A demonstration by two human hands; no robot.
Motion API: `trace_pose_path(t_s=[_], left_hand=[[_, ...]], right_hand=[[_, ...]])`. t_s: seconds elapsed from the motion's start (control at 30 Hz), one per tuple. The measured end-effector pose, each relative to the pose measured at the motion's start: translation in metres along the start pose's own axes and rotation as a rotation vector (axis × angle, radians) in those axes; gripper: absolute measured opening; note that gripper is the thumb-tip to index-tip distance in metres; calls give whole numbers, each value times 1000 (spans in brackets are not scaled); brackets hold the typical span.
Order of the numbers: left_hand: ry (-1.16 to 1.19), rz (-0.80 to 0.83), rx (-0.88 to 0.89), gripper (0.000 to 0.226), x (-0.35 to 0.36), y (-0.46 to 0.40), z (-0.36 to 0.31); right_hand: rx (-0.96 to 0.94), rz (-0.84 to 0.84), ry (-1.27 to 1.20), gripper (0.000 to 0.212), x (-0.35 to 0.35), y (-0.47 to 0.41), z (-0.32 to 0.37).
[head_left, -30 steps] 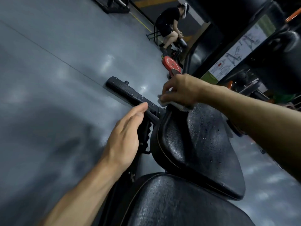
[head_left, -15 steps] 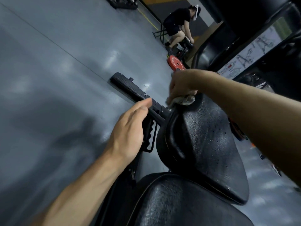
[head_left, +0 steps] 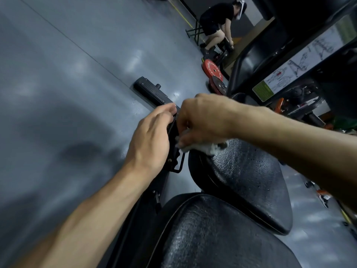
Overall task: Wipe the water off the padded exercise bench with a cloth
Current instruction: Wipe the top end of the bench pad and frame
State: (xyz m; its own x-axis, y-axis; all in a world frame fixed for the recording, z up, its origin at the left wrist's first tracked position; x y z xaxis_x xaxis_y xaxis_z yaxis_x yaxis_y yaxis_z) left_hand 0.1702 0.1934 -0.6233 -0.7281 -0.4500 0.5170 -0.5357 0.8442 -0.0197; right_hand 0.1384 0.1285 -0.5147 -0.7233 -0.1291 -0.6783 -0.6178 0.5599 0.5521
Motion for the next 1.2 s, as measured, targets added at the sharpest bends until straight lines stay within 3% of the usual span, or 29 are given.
trace_pose_path(t_s=[0.13,0.27,0.37,0.47,0.67,0.77,0.87,1.07,1.2], left_hand=[[8,-2,15,32,-7,3,-8],[20,-11,21,32,-11,6,-14],[12,-3,11,34,-13,6,-13],[23,2,-9,36,-14,6,-12],[-2,18,28,34,-9,11,-24],[2,26,19,36,-11,11,-25],[6,28,13,37,-11,10,-27],[4,54,22,44,-2,15,-27],[-1,73,21,38,0,17,-28]], right_hand=[[20,-60,58,23,-8,4,1],[116,-141,-44,24,-20,8,-23],[9,-57,-23,29,-10,20,12],[-142,50,185,25,13,40,64],[28,-297,120,26,-25,40,5],[-128,-303,11,23,-7,58,27],[-266,-238,70,27,24,76,55],[-102,-581,-369,32,-20,115,-4],[-41,-498,-622,29,-10,139,-20]])
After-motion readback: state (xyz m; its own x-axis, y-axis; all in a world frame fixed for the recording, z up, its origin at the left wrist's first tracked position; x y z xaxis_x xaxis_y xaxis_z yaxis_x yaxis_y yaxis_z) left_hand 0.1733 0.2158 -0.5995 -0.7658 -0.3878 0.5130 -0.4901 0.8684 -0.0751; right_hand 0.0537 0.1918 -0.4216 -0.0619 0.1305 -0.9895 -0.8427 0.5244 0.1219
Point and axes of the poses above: each hand's wrist, its own y-axis away from the middle knuckle, its own x-axis out of the palm, z = x × y, the point moved 7 cm from there along -y, towards the middle knuckle, and after that the axes turned 5 degrees about z, right-handed, at the moved point
